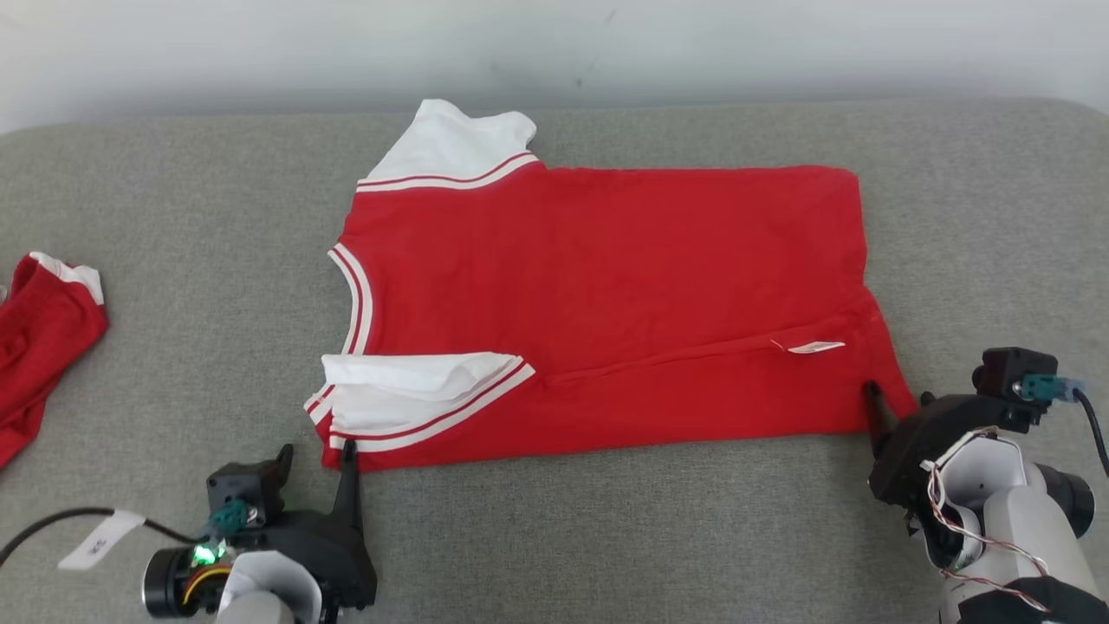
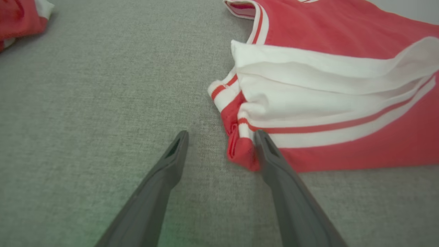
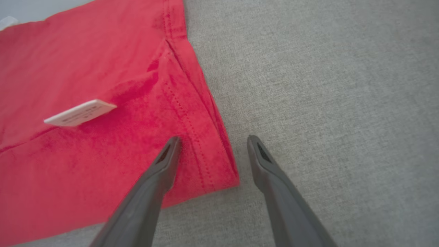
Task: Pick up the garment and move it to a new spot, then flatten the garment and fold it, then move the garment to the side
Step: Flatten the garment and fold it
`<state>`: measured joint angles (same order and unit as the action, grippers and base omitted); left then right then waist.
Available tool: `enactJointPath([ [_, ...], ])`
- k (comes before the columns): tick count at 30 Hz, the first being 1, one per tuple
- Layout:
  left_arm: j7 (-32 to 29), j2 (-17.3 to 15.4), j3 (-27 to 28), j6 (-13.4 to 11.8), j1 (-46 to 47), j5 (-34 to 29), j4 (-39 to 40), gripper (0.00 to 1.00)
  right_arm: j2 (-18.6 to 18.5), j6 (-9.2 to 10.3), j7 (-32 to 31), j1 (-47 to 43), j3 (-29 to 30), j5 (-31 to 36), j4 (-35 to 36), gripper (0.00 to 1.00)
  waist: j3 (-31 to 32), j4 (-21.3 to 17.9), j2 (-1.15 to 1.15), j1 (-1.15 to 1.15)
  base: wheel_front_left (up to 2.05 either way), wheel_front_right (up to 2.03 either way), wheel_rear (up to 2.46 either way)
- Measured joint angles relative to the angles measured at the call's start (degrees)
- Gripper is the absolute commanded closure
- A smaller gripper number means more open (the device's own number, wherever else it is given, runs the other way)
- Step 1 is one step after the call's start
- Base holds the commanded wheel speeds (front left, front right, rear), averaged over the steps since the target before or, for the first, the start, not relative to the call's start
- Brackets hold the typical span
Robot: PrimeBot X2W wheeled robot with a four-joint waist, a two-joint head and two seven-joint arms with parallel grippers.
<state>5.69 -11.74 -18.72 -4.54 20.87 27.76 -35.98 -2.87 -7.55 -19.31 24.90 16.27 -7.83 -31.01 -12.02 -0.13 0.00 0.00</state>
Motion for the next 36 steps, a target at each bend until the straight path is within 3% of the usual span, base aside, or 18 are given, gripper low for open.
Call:
enactJointPath([
  [4, -2.1, 0.5, -1.1, 1.1, 2.2, 0.1, -1.5, 0.0, -0.1, 0.0, -1.9, 1.2, -0.7, 1.4, -0.4, 0.0, -0.9, 0.6, 0.0, 0.0, 0.0, 0.0, 0.0],
  [6, -2.8, 0.8, -1.6, 1.6, 3.1, 0.3, -2.0, 0.47, -0.1, 0.0, -2.7, 1.5, -1.7, 1.6, -0.4, 0.0, -1.2, 0.9, -0.01, 0.0, 0.0, 0.0, 0.0],
  [7, -3.2, 0.9, -1.8, 2.0, 3.3, 0.4, -2.1, 0.79, -0.1, 0.0, -3.0, 1.7, -2.0, 1.5, -0.4, 0.09, -1.3, 1.1, -0.01, 0.0, 0.0, 0.0, 0.0],
  [8, -3.3, 1.0, -2.2, 2.5, 3.7, 0.4, -2.2, 1.0, -0.2, 0.01, -3.4, 1.8, -2.2, 1.4, -0.4, 0.54, -1.3, 1.2, -0.01, 0.0, 0.0, 0.0, 0.0],
  [10, -3.4, 1.4, -2.7, 3.5, 3.8, 0.5, -2.3, 1.0, -0.2, 0.01, -3.4, 1.8, -2.8, 1.2, -0.1, 1.0, -1.4, 1.4, -0.01, 0.0, 0.0, 0.0, 0.0],
  [19, -1.7, 2.5, -1.1, 5.1, 1.5, 4.3, -1.1, 1.0, 0.1, 0.0, -3.5, -0.9, -1.3, -0.1, 2.2, 1.0, 0.2, 1.7, 0.0, 0.01, 0.0, 0.0, 0.0],
  [26, -3.3, 1.2, 1.3, 5.3, -6.0, 8.4, 8.4, 1.0, 0.1, 0.0, -6.8, -7.8, 0.1, -2.9, 9.8, 1.0, 2.5, 2.0, 0.0, 0.01, 0.0, 0.0, 0.0],
  [29, -5.2, -0.1, 2.0, 4.4, -10.4, 10.0, 15.0, 1.0, 0.1, 0.0, -9.5, -11.7, 0.3, -4.8, 14.9, 1.0, 3.6, 2.1, 0.0, 0.01, 0.0, 0.0, 0.0],
  [36, -10.5, -3.1, 1.8, -0.7, -22.7, 10.5, 29.8, 1.0, 0.1, -0.01, -16.6, -22.2, 1.3, -7.4, 26.5, 1.0, 5.0, 2.3, 0.0, 0.0, 0.0, 0.0, 0.0],
])
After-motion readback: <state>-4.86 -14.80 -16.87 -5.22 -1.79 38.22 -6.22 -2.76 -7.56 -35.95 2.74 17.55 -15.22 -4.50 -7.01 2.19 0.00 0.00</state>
